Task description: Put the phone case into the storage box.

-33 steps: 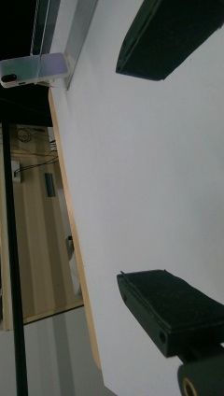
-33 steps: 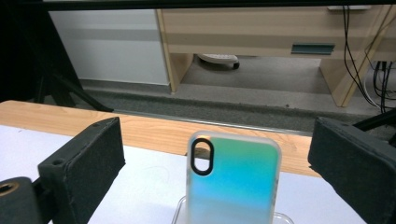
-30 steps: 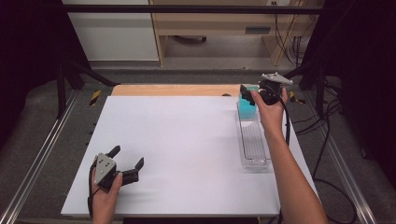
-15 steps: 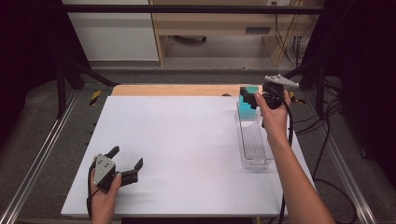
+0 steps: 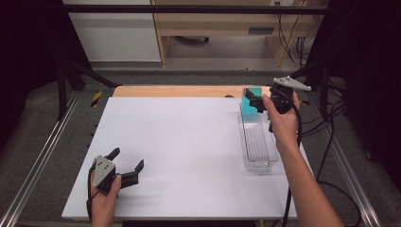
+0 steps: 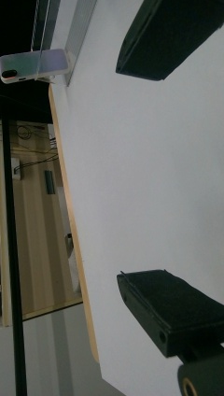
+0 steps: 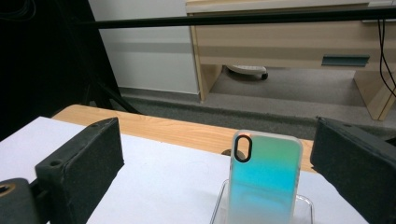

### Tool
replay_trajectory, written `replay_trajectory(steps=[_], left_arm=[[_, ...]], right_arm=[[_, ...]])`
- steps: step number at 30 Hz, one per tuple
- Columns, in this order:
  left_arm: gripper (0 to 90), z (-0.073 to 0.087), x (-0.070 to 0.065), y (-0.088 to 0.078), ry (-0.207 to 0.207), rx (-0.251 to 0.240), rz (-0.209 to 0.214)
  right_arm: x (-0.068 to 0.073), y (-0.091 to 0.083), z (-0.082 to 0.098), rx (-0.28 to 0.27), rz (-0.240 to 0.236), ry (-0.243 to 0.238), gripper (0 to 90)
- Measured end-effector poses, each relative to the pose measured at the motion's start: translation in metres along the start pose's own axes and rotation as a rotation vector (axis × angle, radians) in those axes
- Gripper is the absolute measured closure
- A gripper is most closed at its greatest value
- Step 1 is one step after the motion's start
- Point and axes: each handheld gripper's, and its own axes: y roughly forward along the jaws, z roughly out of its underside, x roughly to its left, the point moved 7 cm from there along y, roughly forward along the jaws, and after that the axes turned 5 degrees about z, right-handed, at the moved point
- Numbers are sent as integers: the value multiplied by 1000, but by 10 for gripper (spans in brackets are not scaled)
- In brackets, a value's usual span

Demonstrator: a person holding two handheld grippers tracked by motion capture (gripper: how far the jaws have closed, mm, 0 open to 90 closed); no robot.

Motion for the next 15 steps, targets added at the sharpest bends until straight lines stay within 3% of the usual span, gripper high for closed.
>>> replay_trajectory(steps=[8, 15], left_arm=[[15, -4, 4, -6, -2, -8, 5], [15, -6, 23, -19, -36, -35, -26]], right_arm=[[-1, -14, -2, -38, -10, -13, 51], [-14, -33, -2, -96, -7, 3, 59]])
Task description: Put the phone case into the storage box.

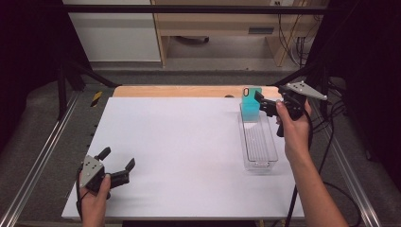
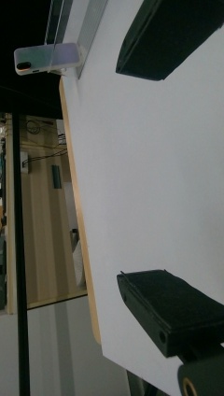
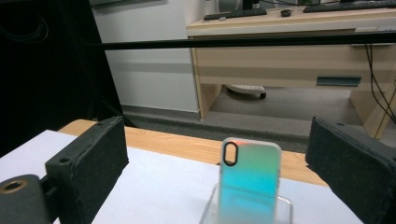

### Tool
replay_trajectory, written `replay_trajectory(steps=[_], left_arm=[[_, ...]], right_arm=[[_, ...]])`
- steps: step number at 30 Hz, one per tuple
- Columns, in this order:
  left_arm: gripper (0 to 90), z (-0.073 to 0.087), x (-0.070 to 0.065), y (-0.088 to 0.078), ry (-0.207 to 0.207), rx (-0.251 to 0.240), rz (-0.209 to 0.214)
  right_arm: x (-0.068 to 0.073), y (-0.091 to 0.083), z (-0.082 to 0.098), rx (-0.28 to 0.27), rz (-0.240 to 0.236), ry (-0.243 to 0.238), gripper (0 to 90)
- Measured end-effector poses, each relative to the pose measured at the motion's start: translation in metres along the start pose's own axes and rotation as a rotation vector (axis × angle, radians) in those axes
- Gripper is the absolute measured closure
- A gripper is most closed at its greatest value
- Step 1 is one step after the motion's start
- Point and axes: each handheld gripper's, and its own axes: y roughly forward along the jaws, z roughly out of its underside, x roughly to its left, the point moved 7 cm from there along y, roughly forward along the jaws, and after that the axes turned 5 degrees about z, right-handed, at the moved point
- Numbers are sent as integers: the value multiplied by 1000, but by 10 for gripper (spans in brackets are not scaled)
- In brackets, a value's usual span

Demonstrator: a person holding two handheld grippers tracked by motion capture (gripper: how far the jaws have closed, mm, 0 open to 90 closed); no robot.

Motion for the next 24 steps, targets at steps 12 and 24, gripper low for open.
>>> replay_trajectory(steps=[12, 24], left_arm=[[14, 0, 23, -13, -36, -35, -33], [11, 0, 24, -14, -32, -33, -22]], right_arm=[[-23, -30, 0, -64, 35, 26, 49], [-38, -57, 13, -79, 42, 10, 25]])
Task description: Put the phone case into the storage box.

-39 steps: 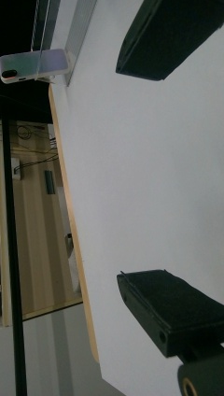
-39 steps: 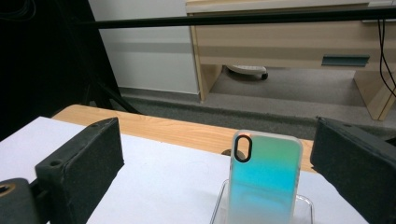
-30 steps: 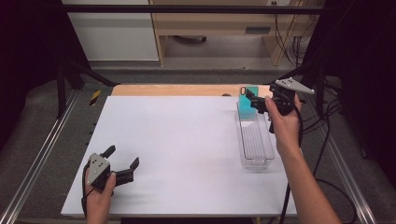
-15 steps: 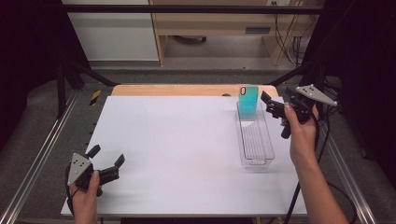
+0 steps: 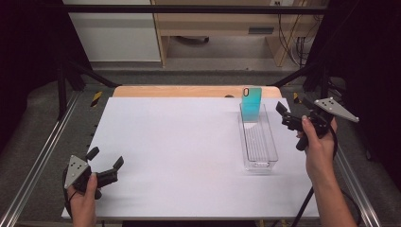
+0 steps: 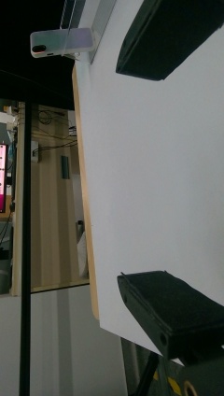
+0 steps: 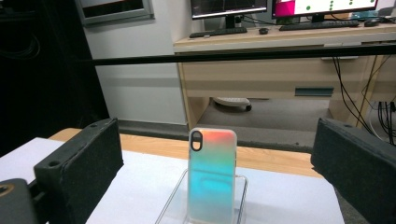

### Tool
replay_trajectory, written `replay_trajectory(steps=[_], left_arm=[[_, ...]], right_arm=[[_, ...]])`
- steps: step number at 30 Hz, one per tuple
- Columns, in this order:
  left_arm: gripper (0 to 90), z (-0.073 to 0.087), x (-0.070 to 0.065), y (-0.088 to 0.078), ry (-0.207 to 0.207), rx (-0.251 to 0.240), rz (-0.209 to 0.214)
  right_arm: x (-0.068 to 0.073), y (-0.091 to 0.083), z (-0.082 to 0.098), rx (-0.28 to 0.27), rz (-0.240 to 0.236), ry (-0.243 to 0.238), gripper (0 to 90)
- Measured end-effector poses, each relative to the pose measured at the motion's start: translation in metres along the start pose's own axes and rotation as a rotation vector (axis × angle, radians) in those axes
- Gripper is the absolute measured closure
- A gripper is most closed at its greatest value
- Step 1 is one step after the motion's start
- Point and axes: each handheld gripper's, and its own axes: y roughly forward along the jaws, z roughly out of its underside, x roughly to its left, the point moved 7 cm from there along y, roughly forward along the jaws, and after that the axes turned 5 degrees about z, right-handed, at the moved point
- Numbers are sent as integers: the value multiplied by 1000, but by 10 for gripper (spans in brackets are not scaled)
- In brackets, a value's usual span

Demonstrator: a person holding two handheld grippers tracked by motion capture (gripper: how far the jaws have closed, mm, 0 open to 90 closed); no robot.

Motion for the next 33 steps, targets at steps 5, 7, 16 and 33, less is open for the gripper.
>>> replay_trajectory(steps=[5, 7, 16, 33], left_arm=[[11, 0, 0, -1, -5, 0, -3], [11, 0, 0, -1, -7, -1, -2], [11, 1, 1, -1, -19, 1, 3], [11, 2, -4, -2, -7, 7, 23]], right_arm=[[-3, -11, 5, 4, -5, -9, 22], [-4, -15, 7, 3, -6, -6, 22], [-7, -30, 14, 1, -13, -14, 22], [-21, -52, 45, -3, -5, -27, 23]])
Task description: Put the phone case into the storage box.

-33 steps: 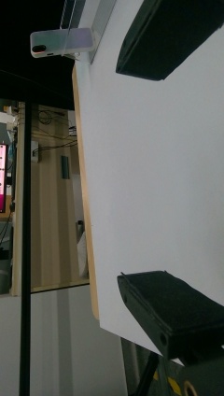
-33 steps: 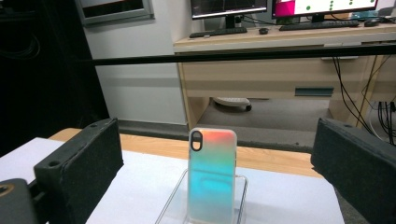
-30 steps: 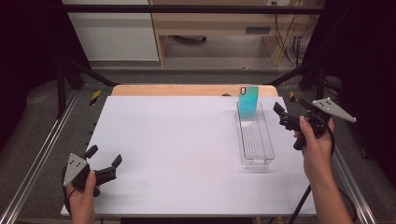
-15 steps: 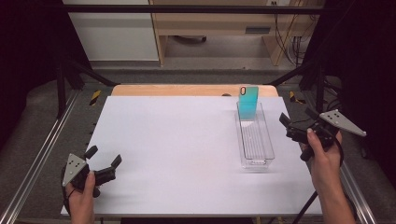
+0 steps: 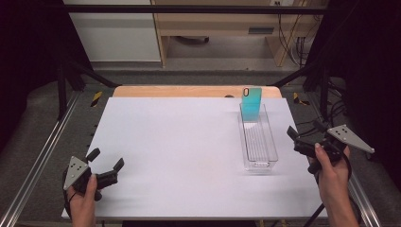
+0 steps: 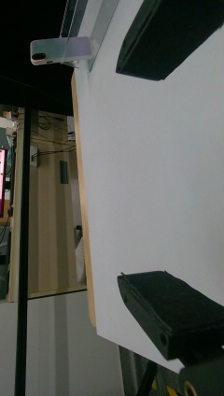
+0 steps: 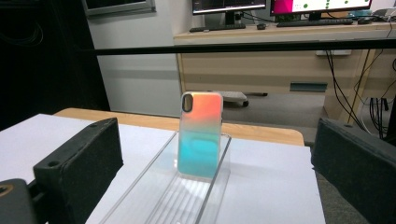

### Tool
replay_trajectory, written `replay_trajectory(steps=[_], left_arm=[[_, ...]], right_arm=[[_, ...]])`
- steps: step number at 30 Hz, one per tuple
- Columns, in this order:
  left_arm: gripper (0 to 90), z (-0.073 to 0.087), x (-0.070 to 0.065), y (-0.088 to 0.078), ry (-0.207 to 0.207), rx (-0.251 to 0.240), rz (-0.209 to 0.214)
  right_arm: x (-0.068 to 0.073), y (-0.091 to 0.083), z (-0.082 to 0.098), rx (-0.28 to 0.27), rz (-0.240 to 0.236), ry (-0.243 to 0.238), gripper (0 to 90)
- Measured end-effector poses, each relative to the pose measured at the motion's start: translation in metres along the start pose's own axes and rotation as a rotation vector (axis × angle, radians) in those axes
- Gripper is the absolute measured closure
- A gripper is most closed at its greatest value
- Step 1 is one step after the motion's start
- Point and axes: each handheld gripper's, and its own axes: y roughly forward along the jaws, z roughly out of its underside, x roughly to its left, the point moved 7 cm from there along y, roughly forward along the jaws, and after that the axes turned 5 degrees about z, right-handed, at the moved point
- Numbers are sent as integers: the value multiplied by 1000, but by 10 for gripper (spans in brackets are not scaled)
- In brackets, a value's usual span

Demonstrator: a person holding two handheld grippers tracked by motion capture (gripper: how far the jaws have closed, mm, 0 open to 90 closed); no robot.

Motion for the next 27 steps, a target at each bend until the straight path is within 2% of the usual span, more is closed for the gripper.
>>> replay_trajectory(steps=[7, 17, 19, 22, 27], left_arm=[[11, 1, -5, 2, 18, 1, 12], [11, 2, -11, 5, 24, 4, 27], [11, 3, -12, 6, 35, 11, 27], [11, 3, -14, 7, 33, 2, 35], [11, 9, -17, 6, 52, 33, 47]], right_arm=[[-4, -12, 17, 0, 3, -30, 23], [-4, -25, 37, -4, -10, -46, 24], [-3, -26, 39, -3, -12, -51, 24], [-1, -29, 47, 1, -30, -64, 23], [7, -28, 55, 9, -67, -90, 23]])
